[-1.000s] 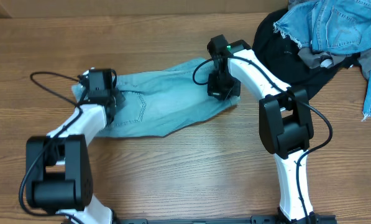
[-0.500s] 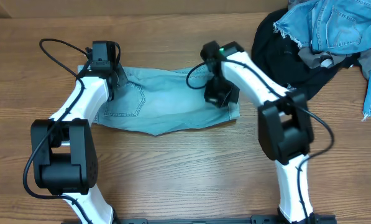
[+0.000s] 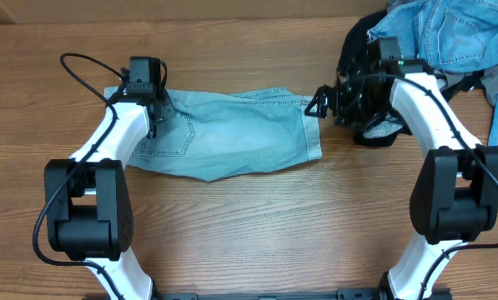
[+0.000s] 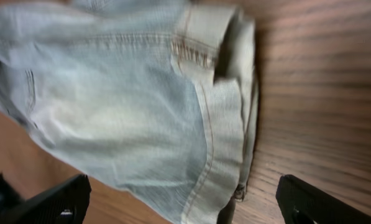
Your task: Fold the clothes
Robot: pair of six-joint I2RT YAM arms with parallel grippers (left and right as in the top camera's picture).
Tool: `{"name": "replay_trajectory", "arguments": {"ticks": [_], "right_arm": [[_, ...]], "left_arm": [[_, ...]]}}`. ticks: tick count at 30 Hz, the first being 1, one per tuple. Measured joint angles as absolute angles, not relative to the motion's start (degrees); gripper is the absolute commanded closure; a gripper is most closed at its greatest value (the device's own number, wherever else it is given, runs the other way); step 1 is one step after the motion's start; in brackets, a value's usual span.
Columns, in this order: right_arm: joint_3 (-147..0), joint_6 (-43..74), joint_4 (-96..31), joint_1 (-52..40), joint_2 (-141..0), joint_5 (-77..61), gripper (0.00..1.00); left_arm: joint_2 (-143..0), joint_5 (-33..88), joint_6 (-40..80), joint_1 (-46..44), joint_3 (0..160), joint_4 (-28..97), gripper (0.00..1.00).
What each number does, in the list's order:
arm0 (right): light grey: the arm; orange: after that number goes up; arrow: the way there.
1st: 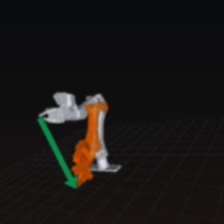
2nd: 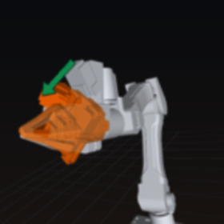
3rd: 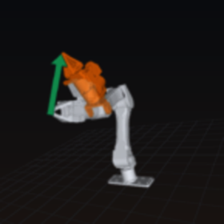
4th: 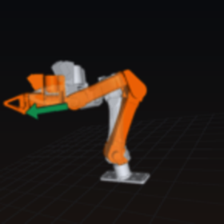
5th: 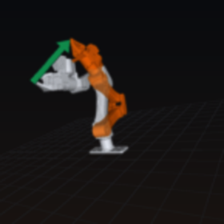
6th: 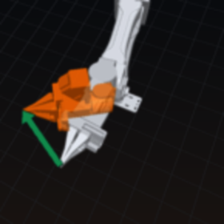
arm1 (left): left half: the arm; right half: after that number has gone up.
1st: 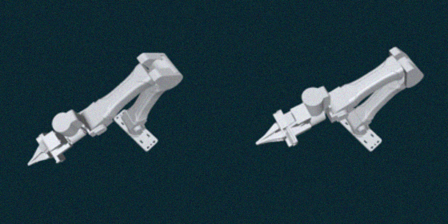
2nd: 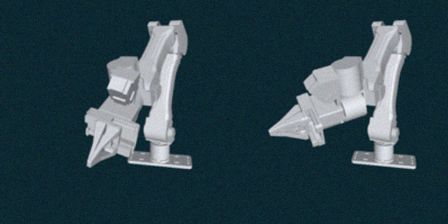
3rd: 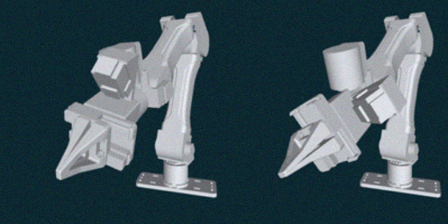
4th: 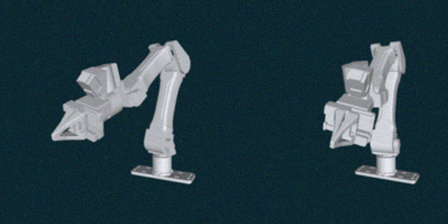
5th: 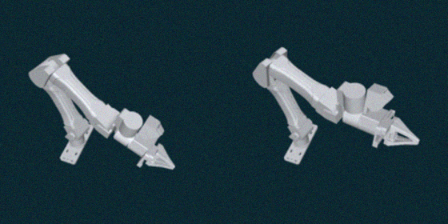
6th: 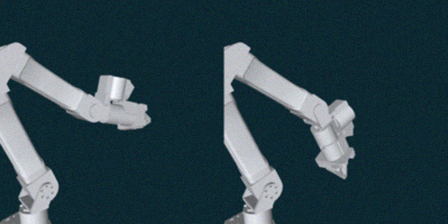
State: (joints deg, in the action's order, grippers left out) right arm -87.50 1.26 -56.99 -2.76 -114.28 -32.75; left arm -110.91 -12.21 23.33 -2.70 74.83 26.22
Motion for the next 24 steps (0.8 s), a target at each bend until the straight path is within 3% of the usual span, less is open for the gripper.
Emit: {"name": "replay_trajectory", "arguments": {"ticks": [5,17,19,21,22,24], "right_arm": [[-80.18,-0.75,-50.15,-1.50,-114.48,-34.96,0.00],[-79.81,-1.10,-43.72,-4.45,-121.05,-44.47,0.00],[-79.81,-1.10,-43.07,-7.49,-121.27,-45.12,0.24],[-79.81,-1.17,-42.96,-9.13,-121.40,-45.50,0.80],[-79.81,-0.54,-43.09,-9.37,-121.58,-45.08,0.96],[-79.81,0.84,-43.16,-8.88,-122.52,-44.49,0.96]], "left_arm": [[-110.91,-12.21,23.33,-2.70,74.85,26.20,0.96],[-110.91,-12.23,23.33,-2.70,74.85,26.17,0.96],[-110.91,-12.21,23.33,-2.70,74.85,26.15,0.96],[-110.91,-12.21,23.33,-2.70,74.85,26.13,0.96],[-110.91,-12.21,23.33,-2.70,74.85,26.13,0.96],[-110.91,-12.23,23.33,-2.70,74.85,26.13,0.96]]}}
